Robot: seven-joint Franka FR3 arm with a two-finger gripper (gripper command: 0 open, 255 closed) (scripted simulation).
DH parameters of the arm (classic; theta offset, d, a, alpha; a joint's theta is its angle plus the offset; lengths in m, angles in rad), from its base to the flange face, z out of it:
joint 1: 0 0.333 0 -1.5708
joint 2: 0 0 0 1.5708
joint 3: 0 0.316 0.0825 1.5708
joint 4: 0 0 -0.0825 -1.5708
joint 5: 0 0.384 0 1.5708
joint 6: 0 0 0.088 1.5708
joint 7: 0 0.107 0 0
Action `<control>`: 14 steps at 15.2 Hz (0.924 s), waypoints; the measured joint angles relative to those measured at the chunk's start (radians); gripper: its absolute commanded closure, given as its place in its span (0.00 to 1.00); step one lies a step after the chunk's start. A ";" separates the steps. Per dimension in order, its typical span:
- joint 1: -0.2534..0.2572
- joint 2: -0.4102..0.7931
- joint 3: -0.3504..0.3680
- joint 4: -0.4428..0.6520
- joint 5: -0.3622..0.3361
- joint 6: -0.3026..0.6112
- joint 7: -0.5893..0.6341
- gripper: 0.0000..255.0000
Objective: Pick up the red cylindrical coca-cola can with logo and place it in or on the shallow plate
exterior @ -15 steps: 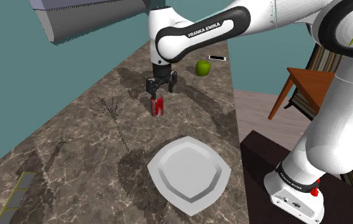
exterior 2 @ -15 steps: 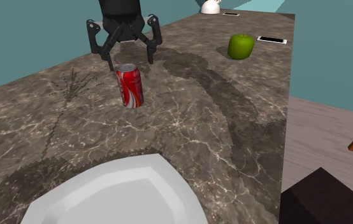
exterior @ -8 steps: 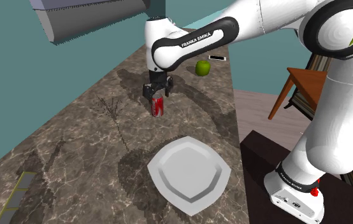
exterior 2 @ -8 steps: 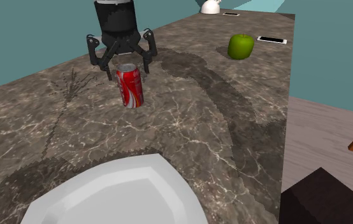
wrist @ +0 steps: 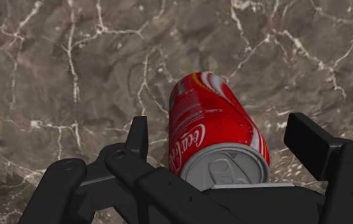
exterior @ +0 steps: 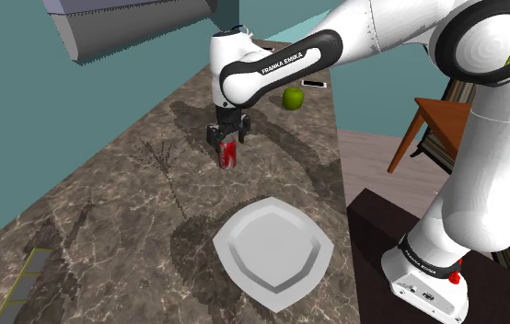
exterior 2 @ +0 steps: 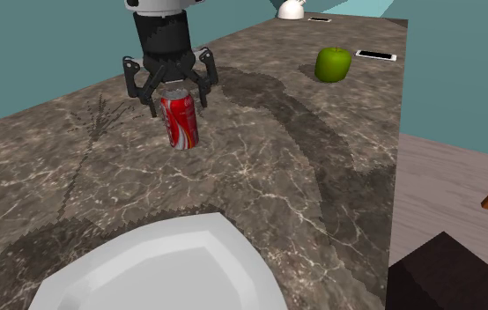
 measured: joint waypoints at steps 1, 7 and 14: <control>0.000 0.000 0.000 0.000 0.000 0.000 0.000 1.00; 0.000 0.000 0.000 0.001 0.000 0.000 0.000 1.00; -0.002 -0.012 0.001 0.010 0.004 -0.022 -0.004 1.00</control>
